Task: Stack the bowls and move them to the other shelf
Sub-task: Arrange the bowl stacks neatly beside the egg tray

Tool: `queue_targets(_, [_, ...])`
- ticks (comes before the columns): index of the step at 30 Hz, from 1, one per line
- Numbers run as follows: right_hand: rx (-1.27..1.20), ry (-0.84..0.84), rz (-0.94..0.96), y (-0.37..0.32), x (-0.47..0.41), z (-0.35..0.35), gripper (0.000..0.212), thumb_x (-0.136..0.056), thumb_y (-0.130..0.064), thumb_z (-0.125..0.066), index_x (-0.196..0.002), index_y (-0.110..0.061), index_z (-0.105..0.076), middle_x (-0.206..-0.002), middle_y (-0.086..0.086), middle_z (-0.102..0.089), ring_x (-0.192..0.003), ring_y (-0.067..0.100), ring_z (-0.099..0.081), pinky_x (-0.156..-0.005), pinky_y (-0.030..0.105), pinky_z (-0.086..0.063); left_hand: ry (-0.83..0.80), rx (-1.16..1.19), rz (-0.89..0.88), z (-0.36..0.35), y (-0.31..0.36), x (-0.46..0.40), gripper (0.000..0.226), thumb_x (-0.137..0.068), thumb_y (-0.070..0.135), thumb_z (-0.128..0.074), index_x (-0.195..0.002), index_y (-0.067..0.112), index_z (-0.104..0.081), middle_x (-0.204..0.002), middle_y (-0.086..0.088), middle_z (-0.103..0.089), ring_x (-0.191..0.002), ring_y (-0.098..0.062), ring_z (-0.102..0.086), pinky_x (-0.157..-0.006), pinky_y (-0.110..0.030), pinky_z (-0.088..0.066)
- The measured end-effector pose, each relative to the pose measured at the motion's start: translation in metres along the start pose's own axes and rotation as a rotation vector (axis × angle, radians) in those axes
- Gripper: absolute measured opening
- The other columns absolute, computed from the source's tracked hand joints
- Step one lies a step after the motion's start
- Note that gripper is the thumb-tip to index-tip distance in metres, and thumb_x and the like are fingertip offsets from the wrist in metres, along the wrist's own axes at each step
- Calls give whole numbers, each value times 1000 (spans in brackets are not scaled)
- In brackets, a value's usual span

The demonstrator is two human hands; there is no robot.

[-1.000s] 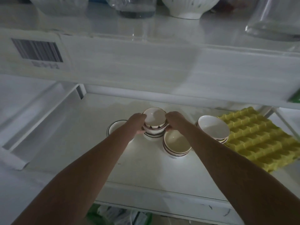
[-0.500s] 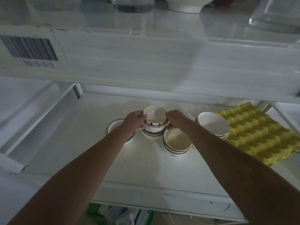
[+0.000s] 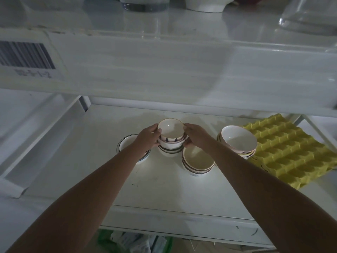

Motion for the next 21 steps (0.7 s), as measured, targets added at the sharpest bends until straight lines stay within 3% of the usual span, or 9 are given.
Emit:
queue_targets(3, [-38, 22, 13, 0, 0, 1, 37, -109, -25, -41, -140, -14, -57, -91, 7, -67, -41, 10, -65, -63, 18, -56, 35, -71, -35, -1, 2, 0, 33, -100, 19, -46, -132, 17, -54, -110, -11, -52, -102, -23, -55, -73, -30, -59])
queue_targets(7, [-19, 13, 37, 1, -2, -2, 44, -108, -28, -40, -151, -22, -47, -100, 6, -67, -59, 28, -68, -88, 33, -56, 46, -118, -47, -3, 6, 1, 41, -101, 20, -42, -141, 23, -46, -115, -10, -51, -105, -24, -55, -87, -44, -56])
queue_targets(9, [-44, 1, 40, 1, 0, -2, 45, -108, -29, -40, -152, -22, -46, -100, 5, -65, -63, 29, -68, -83, 34, -58, 37, -153, -60, -3, 7, 1, 40, -102, 21, -41, -142, 22, -46, -117, -12, -51, -105, -25, -55, -87, -43, -57])
queue_targets(12, [-70, -19, 68, 1, 4, -3, 46, -109, -30, -41, -155, -21, -44, -103, 5, -62, -63, 20, -67, -70, 25, -60, 46, -197, -70, -3, 7, 2, 41, -102, 21, -39, -143, 19, -45, -120, -13, -49, -105, -24, -54, -86, -41, -56])
queue_targets(16, [-118, -40, 94, 4, 6, -4, 47, -109, -31, -42, -155, -21, -43, -102, 7, -62, -67, 20, -67, -70, 27, -62, 30, -201, -96, -5, 6, 6, 43, -103, 23, -39, -145, 17, -41, -119, -10, -47, -103, -21, -54, -88, -40, -56])
queue_targets(18, [-143, -52, 91, 6, 7, -4, 50, -108, -31, -47, -156, -21, -40, -109, 8, -63, -75, 25, -67, -77, 35, -63, 6, -163, -84, -5, 5, 8, 48, -100, 30, -47, -145, 18, -40, -121, -9, -45, -104, -21, -53, -90, -42, -55])
queue_targets(21, [-172, -98, 118, 8, 8, -5, 62, -101, -27, -63, -157, -25, -36, -131, 4, -59, -73, 18, -67, -64, 25, -59, -73, -159, -90, -6, 9, 13, 67, -81, 42, -58, -141, 16, -42, -112, -12, -50, -98, -23, -55, -91, -50, -51])
Point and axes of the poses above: each hand's wrist, its own x-axis away from the middle knuckle, its own z-axis out of the back of the hand, y = z × x, the point moved 6 cm from there along -x, towards the middle knuckle
